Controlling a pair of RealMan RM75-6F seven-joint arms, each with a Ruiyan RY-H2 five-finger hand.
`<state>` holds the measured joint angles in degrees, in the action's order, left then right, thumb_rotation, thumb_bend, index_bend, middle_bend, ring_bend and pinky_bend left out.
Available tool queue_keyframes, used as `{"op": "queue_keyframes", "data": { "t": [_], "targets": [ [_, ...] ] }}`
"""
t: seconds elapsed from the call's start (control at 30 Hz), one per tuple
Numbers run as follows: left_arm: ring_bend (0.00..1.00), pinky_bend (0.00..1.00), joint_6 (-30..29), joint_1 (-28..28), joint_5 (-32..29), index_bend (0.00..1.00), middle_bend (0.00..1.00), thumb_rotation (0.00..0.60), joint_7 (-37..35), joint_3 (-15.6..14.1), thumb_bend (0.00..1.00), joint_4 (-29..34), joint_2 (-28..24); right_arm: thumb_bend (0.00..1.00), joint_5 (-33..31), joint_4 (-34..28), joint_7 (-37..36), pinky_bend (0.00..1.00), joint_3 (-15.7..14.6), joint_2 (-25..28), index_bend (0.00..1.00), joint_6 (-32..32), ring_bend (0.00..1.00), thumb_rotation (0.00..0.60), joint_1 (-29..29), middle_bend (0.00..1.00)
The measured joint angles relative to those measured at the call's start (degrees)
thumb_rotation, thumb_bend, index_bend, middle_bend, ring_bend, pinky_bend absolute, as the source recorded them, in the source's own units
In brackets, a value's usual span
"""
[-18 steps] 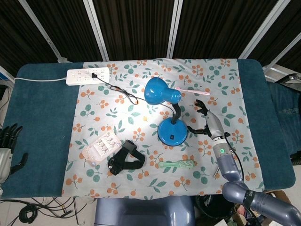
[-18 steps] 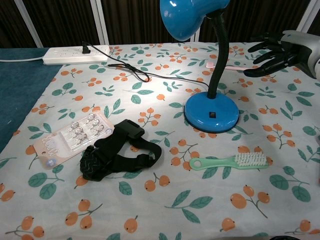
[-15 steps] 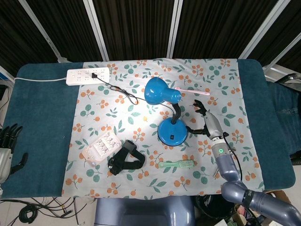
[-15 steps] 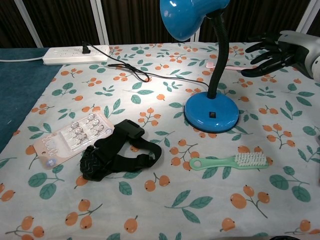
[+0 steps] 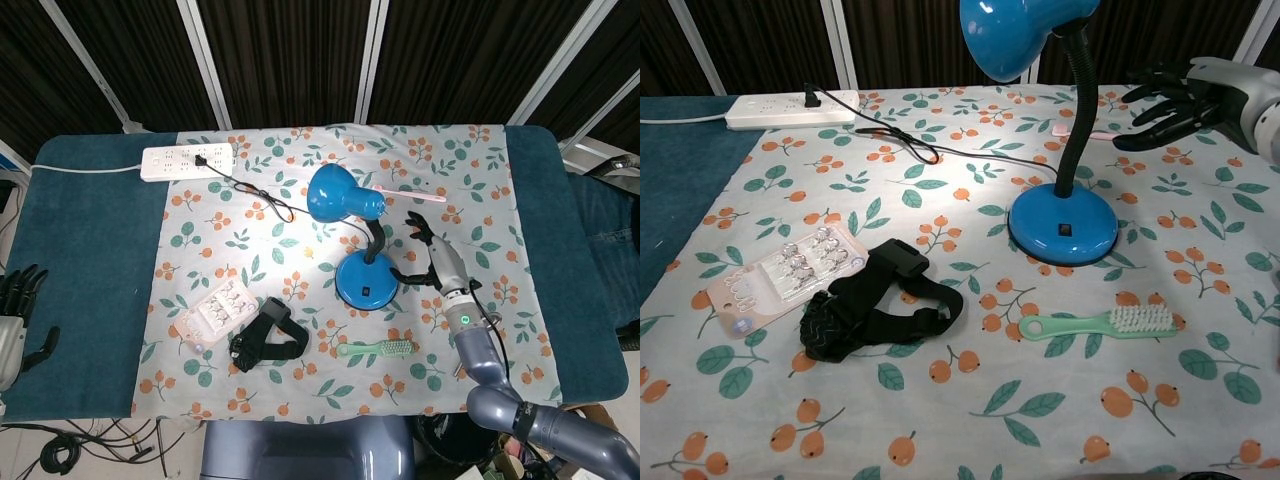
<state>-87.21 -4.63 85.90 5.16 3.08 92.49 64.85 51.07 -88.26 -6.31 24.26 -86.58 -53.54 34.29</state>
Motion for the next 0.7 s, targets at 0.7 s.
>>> {"op": "queue_keyframes", "data": {
  "t": [0.7],
  "targets": [
    [0.00,0.03,-0.05,0.00,0.11,0.00,0.02,0.600,-0.12,-0.01,0.39,-0.08,-0.04,0.14,-1.59,0.16,2.59,0.15,-1.31,-0.48,0.00,-0.91,0.26,0.600,1.45,0.18]
  ]
}}
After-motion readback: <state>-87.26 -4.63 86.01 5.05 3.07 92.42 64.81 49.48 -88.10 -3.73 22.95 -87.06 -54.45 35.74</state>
